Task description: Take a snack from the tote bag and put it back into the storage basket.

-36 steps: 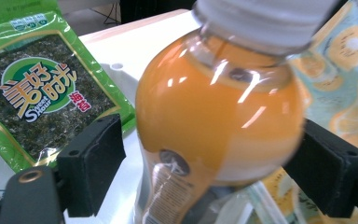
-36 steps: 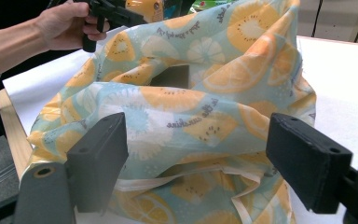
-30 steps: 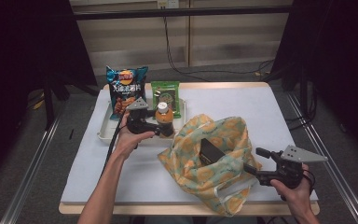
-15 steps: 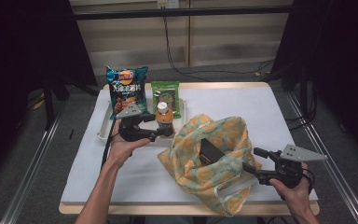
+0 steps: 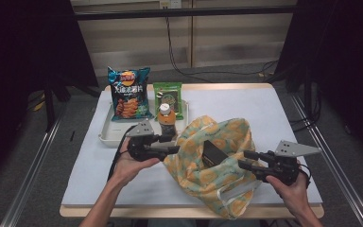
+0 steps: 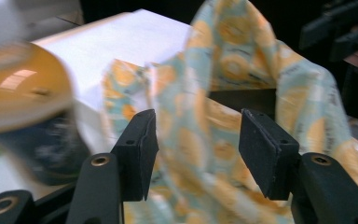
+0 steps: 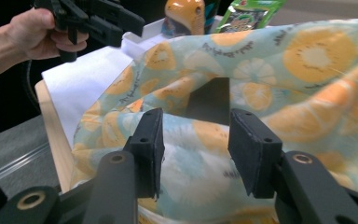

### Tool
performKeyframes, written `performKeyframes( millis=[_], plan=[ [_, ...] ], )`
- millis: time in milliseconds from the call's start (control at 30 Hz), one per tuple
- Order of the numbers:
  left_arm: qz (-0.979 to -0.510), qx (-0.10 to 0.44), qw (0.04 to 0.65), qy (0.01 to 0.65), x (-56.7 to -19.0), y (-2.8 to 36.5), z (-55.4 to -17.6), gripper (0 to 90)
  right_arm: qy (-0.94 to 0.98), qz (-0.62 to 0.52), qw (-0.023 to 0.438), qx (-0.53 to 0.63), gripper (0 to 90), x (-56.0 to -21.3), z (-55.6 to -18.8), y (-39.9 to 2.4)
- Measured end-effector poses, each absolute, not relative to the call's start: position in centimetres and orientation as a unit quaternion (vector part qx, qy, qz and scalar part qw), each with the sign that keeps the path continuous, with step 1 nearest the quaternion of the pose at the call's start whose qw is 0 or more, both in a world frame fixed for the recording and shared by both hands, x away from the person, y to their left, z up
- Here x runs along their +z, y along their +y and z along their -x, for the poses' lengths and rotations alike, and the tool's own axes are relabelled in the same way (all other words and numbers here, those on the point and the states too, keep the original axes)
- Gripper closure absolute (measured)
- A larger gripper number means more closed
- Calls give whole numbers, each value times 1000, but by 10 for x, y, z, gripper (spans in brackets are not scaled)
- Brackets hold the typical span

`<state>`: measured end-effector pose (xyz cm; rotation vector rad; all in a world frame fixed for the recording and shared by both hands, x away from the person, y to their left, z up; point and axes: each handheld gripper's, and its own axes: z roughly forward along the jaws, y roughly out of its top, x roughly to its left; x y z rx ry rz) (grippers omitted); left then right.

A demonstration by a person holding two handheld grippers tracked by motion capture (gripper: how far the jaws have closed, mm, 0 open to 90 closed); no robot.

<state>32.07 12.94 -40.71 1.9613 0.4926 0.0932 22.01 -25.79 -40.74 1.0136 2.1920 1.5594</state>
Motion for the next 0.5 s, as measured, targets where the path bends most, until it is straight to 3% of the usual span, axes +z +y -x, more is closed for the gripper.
performKeyframes(
  millis=[100, 167, 267, 333, 400, 500],
  plan=[
    [-830, 27, 520, 201, -416, 117, -311, 470, 768, -338, 125, 530, 486, -406, -228, -252],
    [-846, 19, 503, 177, -421, 107, -304, 655, 772, -334, 123, 527, 469, -405, -234, -248],
    [-860, -4, 487, 154, -426, 93, -298, 751, 773, -324, 118, 532, 466, -399, -241, -237],
    [-855, -9, 494, 160, -428, 86, -295, 739, 777, -322, 102, 531, 444, -399, -247, -231],
    [-847, -25, 504, 170, -434, 81, -294, 631, 784, -319, 93, 525, 408, -405, -252, -225],
    [-856, -35, 491, 160, -445, 74, -290, 600, 794, -319, 76, 512, 369, -419, -255, -221]
  ],
)
